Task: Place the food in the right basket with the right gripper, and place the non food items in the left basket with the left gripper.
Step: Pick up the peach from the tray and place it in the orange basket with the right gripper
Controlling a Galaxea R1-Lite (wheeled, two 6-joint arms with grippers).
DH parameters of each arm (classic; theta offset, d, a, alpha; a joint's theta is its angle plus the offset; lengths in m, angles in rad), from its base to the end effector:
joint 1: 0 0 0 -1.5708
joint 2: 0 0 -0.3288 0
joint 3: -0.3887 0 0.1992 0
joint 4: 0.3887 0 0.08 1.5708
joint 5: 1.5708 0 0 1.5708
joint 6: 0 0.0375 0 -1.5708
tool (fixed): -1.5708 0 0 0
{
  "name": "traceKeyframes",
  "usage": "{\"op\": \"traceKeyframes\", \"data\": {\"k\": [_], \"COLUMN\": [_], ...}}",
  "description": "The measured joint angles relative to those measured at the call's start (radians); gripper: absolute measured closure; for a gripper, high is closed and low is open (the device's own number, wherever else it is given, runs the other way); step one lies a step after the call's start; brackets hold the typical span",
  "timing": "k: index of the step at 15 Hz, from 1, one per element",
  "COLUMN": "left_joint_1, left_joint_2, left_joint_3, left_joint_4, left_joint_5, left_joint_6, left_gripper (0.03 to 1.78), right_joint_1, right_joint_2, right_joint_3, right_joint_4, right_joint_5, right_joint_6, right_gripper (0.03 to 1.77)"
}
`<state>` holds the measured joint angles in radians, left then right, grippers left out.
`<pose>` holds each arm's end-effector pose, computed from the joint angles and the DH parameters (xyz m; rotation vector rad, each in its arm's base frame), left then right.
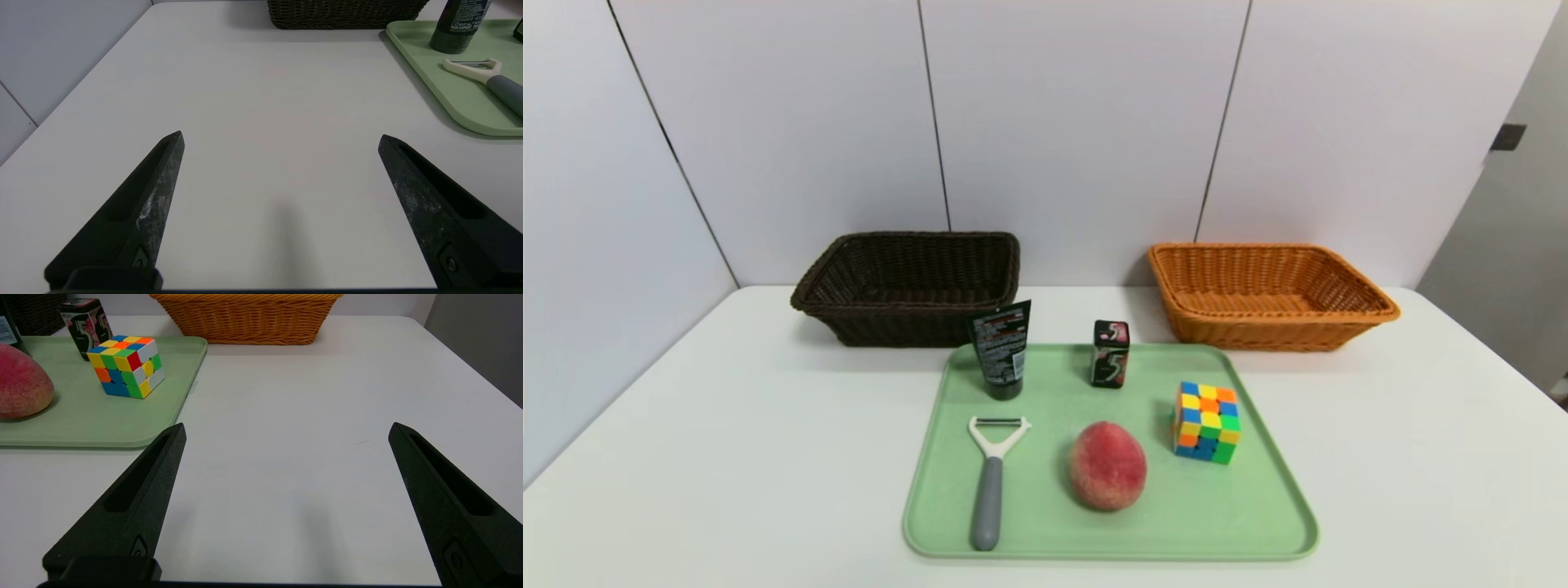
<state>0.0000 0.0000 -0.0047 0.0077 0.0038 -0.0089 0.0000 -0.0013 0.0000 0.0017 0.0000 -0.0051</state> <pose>-0.0273 0.0001 0.0760 -0.0089 0.0030 0.0038 -0.0271 0.0000 0.0753 -0.0051 0.0004 0.0000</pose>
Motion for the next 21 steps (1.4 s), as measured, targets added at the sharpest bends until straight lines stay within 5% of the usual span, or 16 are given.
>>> {"op": "traceKeyframes", "data": {"k": [18,21], "left_joint_1": [0.0,0.0], "left_joint_2": [0.0,0.0], "left_joint_3": [-0.003,-0.106], "left_joint_4": [-0.01,0.085], "left_joint_5": [0.037,0.036], "left_joint_6": [-0.075,-0.076], "left_gripper": [0.12,0.12], "right_joint_1": [-0.001,-0.001], "right_joint_2": [0.0,0.008], "right_joint_3": [-0.001,-0.101], "right_joint_4": [-0.012,0.022], "right_joint_5": [-0.005,-0.002], "right_joint_6": [0.011,0.032], "right_gripper": [0.09,0.09]}}
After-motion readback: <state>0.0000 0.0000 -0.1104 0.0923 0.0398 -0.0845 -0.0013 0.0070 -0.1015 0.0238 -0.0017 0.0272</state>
